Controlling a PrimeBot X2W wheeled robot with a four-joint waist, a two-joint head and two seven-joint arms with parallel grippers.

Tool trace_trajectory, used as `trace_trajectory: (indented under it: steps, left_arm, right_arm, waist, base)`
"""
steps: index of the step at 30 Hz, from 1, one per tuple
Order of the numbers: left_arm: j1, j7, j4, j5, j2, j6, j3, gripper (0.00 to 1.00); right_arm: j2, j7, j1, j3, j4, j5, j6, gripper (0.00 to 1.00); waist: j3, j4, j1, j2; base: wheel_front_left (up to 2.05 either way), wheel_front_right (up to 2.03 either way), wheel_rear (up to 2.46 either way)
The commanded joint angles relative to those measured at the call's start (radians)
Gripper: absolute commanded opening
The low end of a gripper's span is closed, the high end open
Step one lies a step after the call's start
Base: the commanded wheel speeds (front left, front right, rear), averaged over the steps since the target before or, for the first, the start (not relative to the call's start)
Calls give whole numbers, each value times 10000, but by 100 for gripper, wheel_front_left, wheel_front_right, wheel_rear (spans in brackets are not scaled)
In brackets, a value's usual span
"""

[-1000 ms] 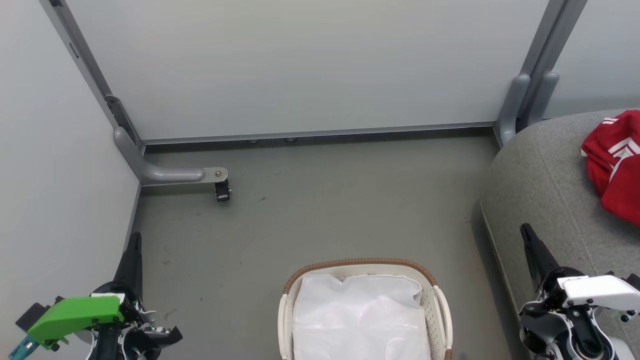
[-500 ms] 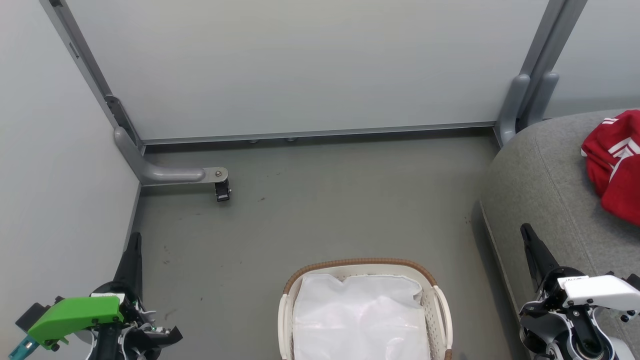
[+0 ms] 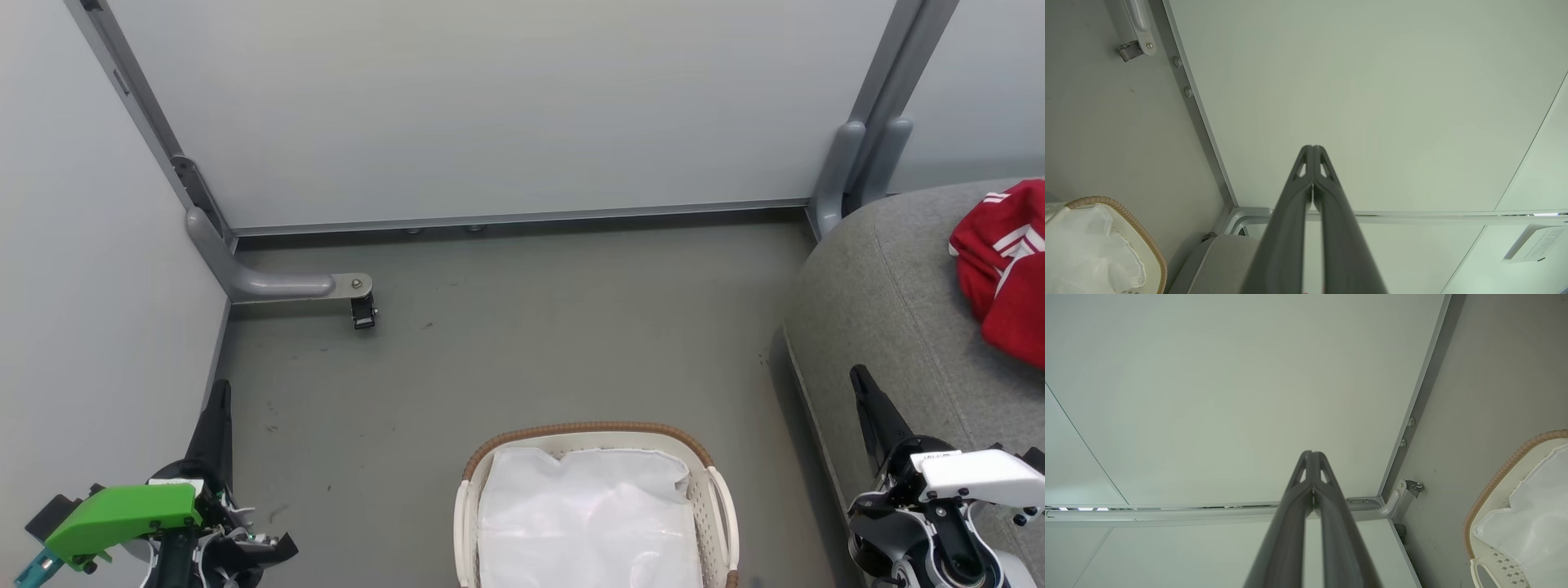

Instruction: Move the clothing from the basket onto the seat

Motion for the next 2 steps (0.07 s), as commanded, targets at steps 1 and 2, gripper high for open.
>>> trace_trajectory:
  steps: [1, 2]
  left_arm:
    - [-106, 38, 9, -25, 65, -41, 26, 0]
    - [-106, 39, 9, -25, 65, -41, 26, 0]
  right_arm:
    - [-21, 30, -81, -30, -23, -12, -7, 0]
    - [-21, 31, -81, -30, -23, -14, -7, 0]
  waist:
    - [0, 0, 0, 117]
    - [0, 0, 0, 117]
  base:
    - [0, 0, 0]
    - [0, 0, 0]
